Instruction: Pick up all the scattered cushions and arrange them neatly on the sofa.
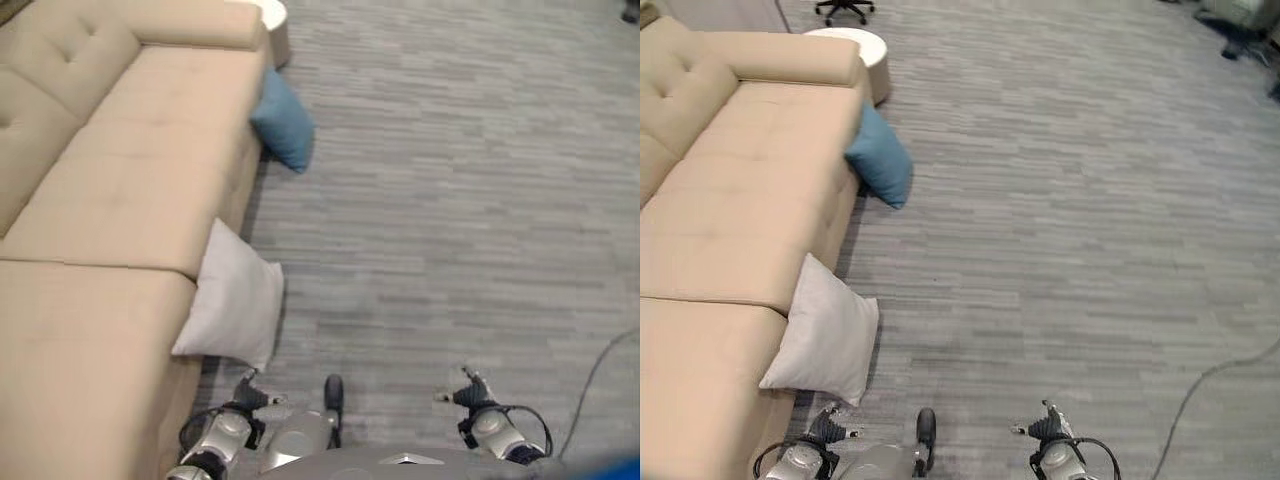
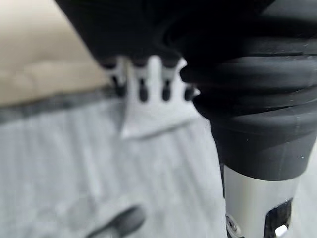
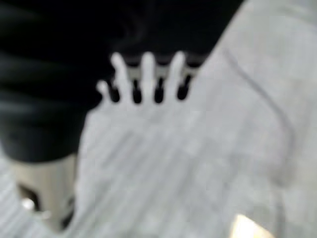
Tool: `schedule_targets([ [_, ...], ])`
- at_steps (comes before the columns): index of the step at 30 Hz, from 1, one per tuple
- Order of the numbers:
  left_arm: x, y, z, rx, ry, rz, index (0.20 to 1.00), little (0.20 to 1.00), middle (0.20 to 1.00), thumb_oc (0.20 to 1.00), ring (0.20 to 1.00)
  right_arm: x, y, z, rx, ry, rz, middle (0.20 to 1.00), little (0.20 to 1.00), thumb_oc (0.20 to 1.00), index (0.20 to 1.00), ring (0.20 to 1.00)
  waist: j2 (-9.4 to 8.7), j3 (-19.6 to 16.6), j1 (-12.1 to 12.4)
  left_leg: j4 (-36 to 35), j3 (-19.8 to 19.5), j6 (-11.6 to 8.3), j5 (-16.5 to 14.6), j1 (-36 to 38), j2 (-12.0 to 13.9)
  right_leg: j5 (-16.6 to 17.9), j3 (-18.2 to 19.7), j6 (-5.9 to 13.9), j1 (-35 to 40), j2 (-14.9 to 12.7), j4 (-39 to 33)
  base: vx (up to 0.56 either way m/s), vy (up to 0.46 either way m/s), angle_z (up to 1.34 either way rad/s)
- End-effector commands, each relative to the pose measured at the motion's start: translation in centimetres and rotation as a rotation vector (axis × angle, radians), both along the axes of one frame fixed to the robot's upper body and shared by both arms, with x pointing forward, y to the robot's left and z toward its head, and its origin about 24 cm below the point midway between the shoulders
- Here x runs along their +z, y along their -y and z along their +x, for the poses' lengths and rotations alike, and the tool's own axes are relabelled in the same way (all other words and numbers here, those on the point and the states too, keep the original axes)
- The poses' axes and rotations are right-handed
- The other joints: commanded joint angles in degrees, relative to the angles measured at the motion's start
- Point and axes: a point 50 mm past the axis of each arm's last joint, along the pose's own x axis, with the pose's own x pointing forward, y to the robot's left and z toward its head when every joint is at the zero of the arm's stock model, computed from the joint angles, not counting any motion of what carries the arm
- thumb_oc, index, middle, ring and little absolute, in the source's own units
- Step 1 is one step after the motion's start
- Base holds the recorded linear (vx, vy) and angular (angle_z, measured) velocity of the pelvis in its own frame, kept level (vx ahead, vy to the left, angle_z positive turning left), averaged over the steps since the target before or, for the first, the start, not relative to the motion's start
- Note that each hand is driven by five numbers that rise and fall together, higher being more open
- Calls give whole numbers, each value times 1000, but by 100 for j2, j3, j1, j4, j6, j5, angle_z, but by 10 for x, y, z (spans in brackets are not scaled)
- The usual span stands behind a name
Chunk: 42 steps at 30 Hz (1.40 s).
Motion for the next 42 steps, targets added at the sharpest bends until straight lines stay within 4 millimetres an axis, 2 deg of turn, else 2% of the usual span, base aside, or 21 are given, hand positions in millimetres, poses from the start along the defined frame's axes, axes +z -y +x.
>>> schedule_targets([
  [1, 6, 1, 6, 28, 73, -16, 1000, 1000, 1000, 1000, 1000, 11, -1, 18, 61, 83, -12, 1000, 1000, 1000, 1000, 1000, 238, 50, 169, 232, -494, -473, -315, 88, 199, 1454, 9, -216, -75, 111, -2167, 297, -39, 76],
  [2, 6, 1, 6, 29, 72, -16, 1000, 1000, 1000, 1000, 1000, 11, -1, 18, 61, 82, -11, 1000, 1000, 1000, 1000, 1000, 237, 69, 136, 227, -527, -475, -323, 118, 192, 1430, -22, -215, -34, 99, -2166, 304, -108, 67],
  [4, 9, 8, 13, -10, 99, -29, 1000, 1000, 1000, 1000, 1000, 14, -2, 23, 57, 107, -4, 1000, 1000, 1000, 1000, 1000, 228, 42, -24, 172, -1246, -567, -440, 403, 19, 1302, 684, -309, -226, 284, -3555, 328, -124, 90],
  [5, 9, 8, 14, -10, 100, -29, 1000, 1000, 1000, 1000, 1000, 15, -2, 23, 57, 107, -4, 1000, 1000, 1000, 1000, 1000, 231, 36, -34, 170, -1256, -569, -431, 394, 21, 1320, 673, -309, -221, 285, -3581, 262, -73, 149],
  [6, 9, 11, 15, -27, 97, -34, 1000, 1000, 1000, 1000, 1000, 15, 0, 23, 45, 106, -4, 1000, 1000, 1000, 1000, 1000, 219, 9, -126, 137, -1507, -624, -456, 468, -62, 1435, 1148, -234, -347, 353, -3959, 139, -21, 146],
  [7, 9, 11, 15, -27, 96, -34, 1000, 1000, 1000, 1000, 1000, 15, 0, 23, 45, 105, -5, 1000, 1000, 1000, 1000, 1000, 241, 25, -139, 122, -1526, -624, -468, 509, -44, 1432, 1128, -236, -297, 365, -3986, 271, -57, 161],
  [8, 9, 15, 17, -43, 95, -36, 1000, 1000, 1000, 1000, 1000, 16, 2, 24, 36, 111, -8, 1000, 1000, 1000, 1000, 1000, 257, 17, -212, 108, -1830, -653, -484, 589, -98, 1535, 1551, -202, -408, 433, -4158, 366, -167, 134],
  [9, 4, 22, 15, -53, 70, -42, 1000, 1000, 1000, 1000, 1000, 18, 1, 28, 30, 127, -12, 1000, 1000, 1000, 1000, 1000, 211, -24, -236, 166, -2344, -768, -605, 694, -207, 1672, 1483, -180, -241, 242, -4438, 427, -231, 159],
  [15, -3, 29, 3, -47, 27, -59, 1000, 1000, 1000, 1000, 1000, 21, -5, 36, 21, 164, -8, 1000, 1000, 1000, 1000, 1000, 238, -175, -153, 576, -2500, -1064, -631, 449, -40, 1489, 681, -306, 224, 119, -4564, 156, -184, 159],
  [16, -3, 19, 1, -37, 25, -58, 1000, 1000, 1000, 1000, 1000, 32, 68, 25, -131, 109, -47, 1000, 1000, 1000, 1000, 1000, 152, -171, -186, 706, -2311, -1140, -598, 333, 53, 1450, 562, -333, 349, 111, -4623, 81, -293, 93],
  [17, 2, 6, 6, -40, 46, -60, 1000, 1000, 1000, 1000, 1000, 55, 145, -6, -248, 38, -152, 1000, 1000, 1000, 1000, 1000, 9, -117, -224, 875, -2022, -1196, -562, 187, 153, 1402, 391, -358, 506, 93, -4719, 22, -294, 93],
  [18, 8, 12, 16, -58, 85, -59, 1000, 1000, 1000, 1000, 1000, 40, 108, 7, -212, 105, -94, 1000, 1000, 1000, 1000, 1000, -63, -44, -234, 1088, -1625, -1213, -520, -30, 198, 1430, 192, -365, 602, 29, -4814, -25, -259, 119],
  [19, 7, 15, 15, -97, 70, -58, 1000, 1000, 1000, 1000, 1000, 33, 92, 7, -212, 107, -46, 1000, 1000, 1000, 1000, 1000, -78, -2, -250, 1181, -1127, -1201, -567, -144, 298, 1419, 1, -378, 711, 0, -4881, -45, -205, 143],
  [22, 4, 19, 11, -121, 44, -62, 1000, 1000, 1000, 1000, 1000, 24, 82, -8, -220, 94, -24, 1000, 1000, 1000, 1000, 1000, -199, -35, -456, 1018, 416, -1091, -601, -341, 629, 1447, -522, -335, 885, -62, -5155, -30, -141, 134],
  [25, 2, 21, 9, -121, 31, -62, 1000, 1000, 1000, 1000, 1000, 17, 76, -16, -228, 52, -22, 1000, 1000, 1000, 1000, 1000, -186, -116, -538, 789, 1294, -1079, -489, -325, 675, 1434, -956, -307, 1032, -47, -5278, 67, -65, 105],
  [32, -10, 11, -15, -44, -62, -58, 1000, 1000, 1000, 1000, 1000, 7, 56, -16, -188, -5, 16, 1000, 1000, 1000, 1000, 1000, -216, -262, -356, 53, 1032, -1013, -535, 206, 549, 1203, -1274, -225, 1304, -15, -4974, 127, 38, 26],
  [37, -9, 3, -15, -33, -64, -41, 1000, 1000, 1000, 1000, 1000, 8, 46, -6, -154, 12, 37, 1000, 1000, 1000, 1000, 1000, -145, -163, -311, -183, 864, -841, -401, 395, 517, 1187, -1216, -226, 845, -268, -3615, 33, 106, 33],
  [38, -8, 2, -14, -32, -56, -39, 1000, 1000, 1000, 1000, 1000, 8, 44, -4, -149, 16, 42, 1000, 1000, 1000, 1000, 1000, -119, -124, -337, -208, 771, -825, -395, 439, 523, 1230, -1071, -207, 684, -257, -3334, 19, 71, 32],
  [39, -6, 0, -13, -26, -43, -39, 1000, 1000, 1000, 1000, 1000, 7, 41, -4, -147, 17, 55, 1000, 1000, 1000, 1000, 1000, -92, -104, -394, -262, 577, -824, -388, 526, 502, 1208, -605, -188, 484, -115, -3189, 74, 50, 34],
  [40, -6, 0, -13, -26, -43, -39, 1000, 1000, 1000, 1000, 1000, 7, 41, -4, -147, 17, 55, 1000, 1000, 1000, 1000, 1000, -93, -103, -392, -262, 579, -824, -389, 527, 502, 1207, -603, -188, 484, -115, -3187, 84, 12, 49],
  [42, -5, 0, -11, -19, -32, -39, 1000, 1000, 1000, 1000, 1000, 5, 40, -8, -160, 2, 60, 1000, 1000, 1000, 1000, 1000, -74, -121, -463, -298, 325, -850, -385, 557, 476, 1137, -65, -242, 402, 52, -3674, 105, -54, 51],
])
